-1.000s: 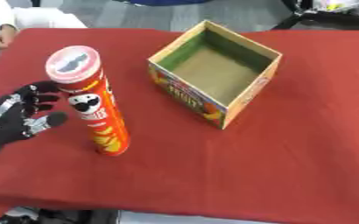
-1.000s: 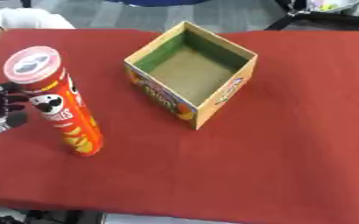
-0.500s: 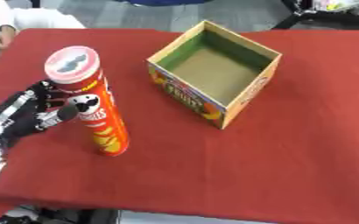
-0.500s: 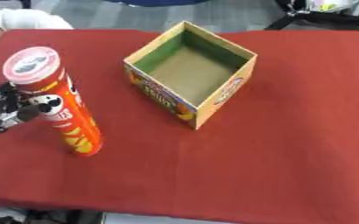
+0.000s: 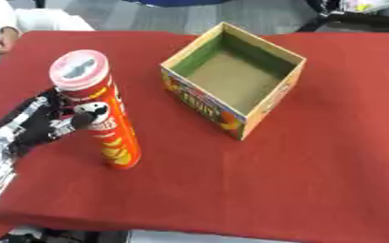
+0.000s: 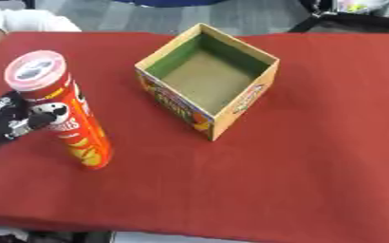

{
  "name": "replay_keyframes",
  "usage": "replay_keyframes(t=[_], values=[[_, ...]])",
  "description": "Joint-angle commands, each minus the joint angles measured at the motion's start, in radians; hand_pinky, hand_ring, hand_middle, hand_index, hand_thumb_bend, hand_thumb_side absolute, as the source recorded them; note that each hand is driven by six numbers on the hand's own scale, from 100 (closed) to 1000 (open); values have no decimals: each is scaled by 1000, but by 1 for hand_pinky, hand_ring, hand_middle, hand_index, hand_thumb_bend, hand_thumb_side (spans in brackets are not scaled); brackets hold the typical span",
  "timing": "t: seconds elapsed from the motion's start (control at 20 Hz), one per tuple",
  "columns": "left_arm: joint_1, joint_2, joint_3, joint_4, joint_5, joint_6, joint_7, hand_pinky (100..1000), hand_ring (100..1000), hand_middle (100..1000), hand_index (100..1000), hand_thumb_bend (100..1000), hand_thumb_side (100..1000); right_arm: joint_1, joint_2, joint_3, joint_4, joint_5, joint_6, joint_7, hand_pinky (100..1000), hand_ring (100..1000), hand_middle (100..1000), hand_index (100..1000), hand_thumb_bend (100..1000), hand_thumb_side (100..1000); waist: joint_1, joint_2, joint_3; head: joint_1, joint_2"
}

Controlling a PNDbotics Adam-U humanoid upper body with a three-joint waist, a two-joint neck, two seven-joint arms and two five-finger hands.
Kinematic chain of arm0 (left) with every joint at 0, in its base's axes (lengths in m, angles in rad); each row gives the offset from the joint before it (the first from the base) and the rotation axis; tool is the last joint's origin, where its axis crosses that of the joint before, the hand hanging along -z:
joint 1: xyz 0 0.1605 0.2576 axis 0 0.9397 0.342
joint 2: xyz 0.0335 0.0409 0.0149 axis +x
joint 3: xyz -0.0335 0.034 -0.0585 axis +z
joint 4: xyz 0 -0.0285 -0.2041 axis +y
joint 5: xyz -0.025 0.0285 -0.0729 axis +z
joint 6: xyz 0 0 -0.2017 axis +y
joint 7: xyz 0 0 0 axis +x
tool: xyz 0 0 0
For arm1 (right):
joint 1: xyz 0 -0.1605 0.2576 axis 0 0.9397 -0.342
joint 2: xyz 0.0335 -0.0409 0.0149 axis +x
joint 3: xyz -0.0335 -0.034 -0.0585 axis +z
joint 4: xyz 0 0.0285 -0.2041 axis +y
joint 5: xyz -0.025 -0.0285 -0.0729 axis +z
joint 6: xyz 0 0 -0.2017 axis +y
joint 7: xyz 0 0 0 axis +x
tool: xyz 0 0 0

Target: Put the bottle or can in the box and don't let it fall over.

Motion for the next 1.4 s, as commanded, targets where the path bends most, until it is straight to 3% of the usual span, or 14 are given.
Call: replay_keyframes(t=[0.05, 0.6, 0.95, 1.4], values=[[-21, 8, 1, -3, -10, 1, 0, 904, 890, 828, 913, 914, 557, -20, -20, -6, -8, 2, -1, 1, 874, 765, 820, 875, 100, 919, -2, -12, -2, 4, -9], [-58, -27, -22, 18, -22, 2, -9, 896, 882, 811, 894, 884, 535, -22, -15, -5, -8, 3, 0, 6, 874, 762, 819, 872, 100, 920, 0, -10, -9, 10, -7], [-71, -46, -33, 23, -5, -6, -5, 883, 853, 744, 840, 794, 468, -22, -12, -5, -7, 4, 1, 5, 874, 761, 819, 871, 100, 920, 1, -10, -12, 12, -8], [-76, -50, -49, 15, -31, -12, -44, 895, 870, 788, 858, 808, 486, -22, -10, -5, -6, 4, 1, 6, 874, 760, 819, 870, 100, 920, 0, -10, -13, 16, -11]])
